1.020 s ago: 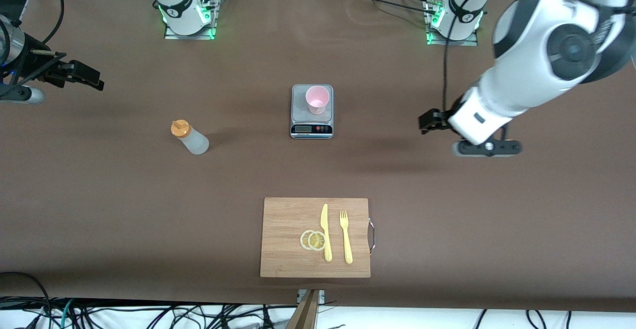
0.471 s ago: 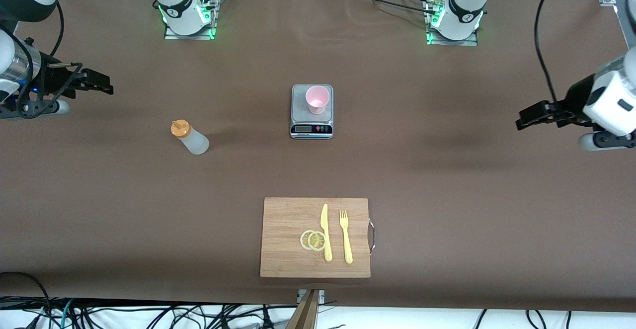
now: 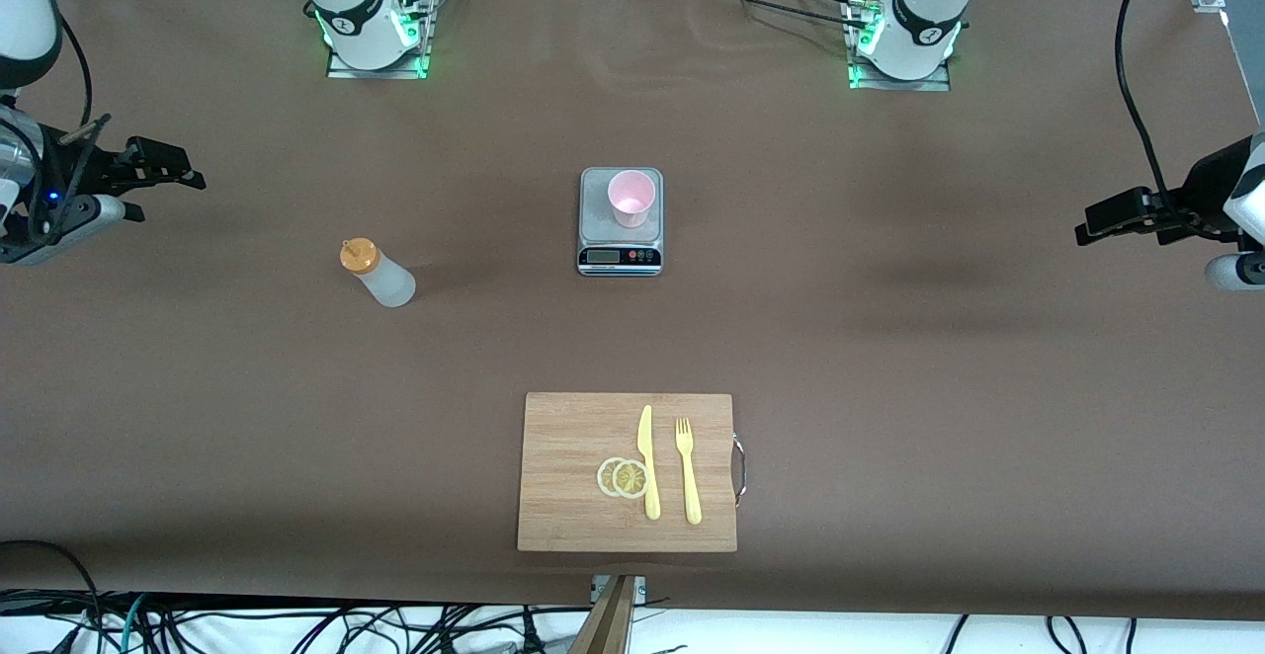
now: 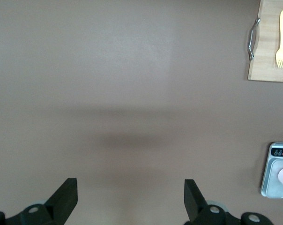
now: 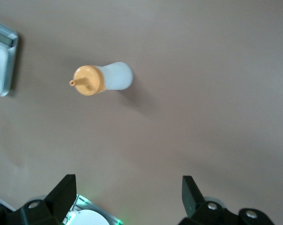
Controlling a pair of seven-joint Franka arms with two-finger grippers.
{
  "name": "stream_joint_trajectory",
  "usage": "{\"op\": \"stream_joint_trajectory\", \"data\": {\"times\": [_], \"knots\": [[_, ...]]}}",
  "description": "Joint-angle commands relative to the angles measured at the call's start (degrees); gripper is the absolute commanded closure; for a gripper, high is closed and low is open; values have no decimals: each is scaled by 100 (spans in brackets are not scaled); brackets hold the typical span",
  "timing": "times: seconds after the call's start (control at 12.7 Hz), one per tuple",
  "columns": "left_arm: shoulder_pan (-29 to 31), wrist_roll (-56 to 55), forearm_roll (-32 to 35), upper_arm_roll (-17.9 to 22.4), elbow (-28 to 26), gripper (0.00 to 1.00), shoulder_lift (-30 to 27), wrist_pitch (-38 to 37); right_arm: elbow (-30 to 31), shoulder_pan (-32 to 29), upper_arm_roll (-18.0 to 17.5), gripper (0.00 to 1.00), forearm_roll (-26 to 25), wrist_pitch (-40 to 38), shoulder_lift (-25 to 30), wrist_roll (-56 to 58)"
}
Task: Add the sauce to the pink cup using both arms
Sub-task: 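Reach the right gripper to the white squeeze bottle and grasp it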
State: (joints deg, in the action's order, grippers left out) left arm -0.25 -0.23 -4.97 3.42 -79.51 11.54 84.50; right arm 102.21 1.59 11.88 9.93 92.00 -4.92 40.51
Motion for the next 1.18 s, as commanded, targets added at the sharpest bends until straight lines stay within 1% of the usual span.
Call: {"op": "stream_joint_trajectory", "data": {"times": [0.0, 0.16, 0.24, 0.39, 0.63, 0.78, 0.86, 0.94, 1.1], "knots": [[-45, 225, 14, 28, 23, 0, 24, -82, 220, -10, 339, 0, 656, 72, -201, 1507], [-63, 208, 14, 28, 49, 0, 94, -82, 290, -19, 516, 0, 1097, 72, -456, 2553], [-72, 199, 5, 2, 49, 0, 94, -91, 291, -71, 534, 1, 1325, 63, -613, 3063], [-98, 190, 5, 1, 49, 0, 103, -82, 291, -168, 525, 1, 1782, 54, -939, 3960], [-81, 199, 5, -8, 49, 0, 103, -82, 299, -370, 525, 1, 2503, -25, -1580, 5532], [-89, 190, 5, -8, 49, 0, 103, -82, 291, -466, 525, 1, 3012, -103, -1993, 6561], [-89, 190, 5, 1, 49, 0, 129, -82, 291, -493, 525, 1, 3345, -173, -2212, 6958], [-89, 190, 5, 1, 49, 0, 138, -82, 291, -493, 517, 1, 3566, -183, -2389, 7353], [-89, 190, 5, 1, 49, 0, 138, -82, 291, -467, 455, 1, 3822, -192, -2679, 8345]]}}
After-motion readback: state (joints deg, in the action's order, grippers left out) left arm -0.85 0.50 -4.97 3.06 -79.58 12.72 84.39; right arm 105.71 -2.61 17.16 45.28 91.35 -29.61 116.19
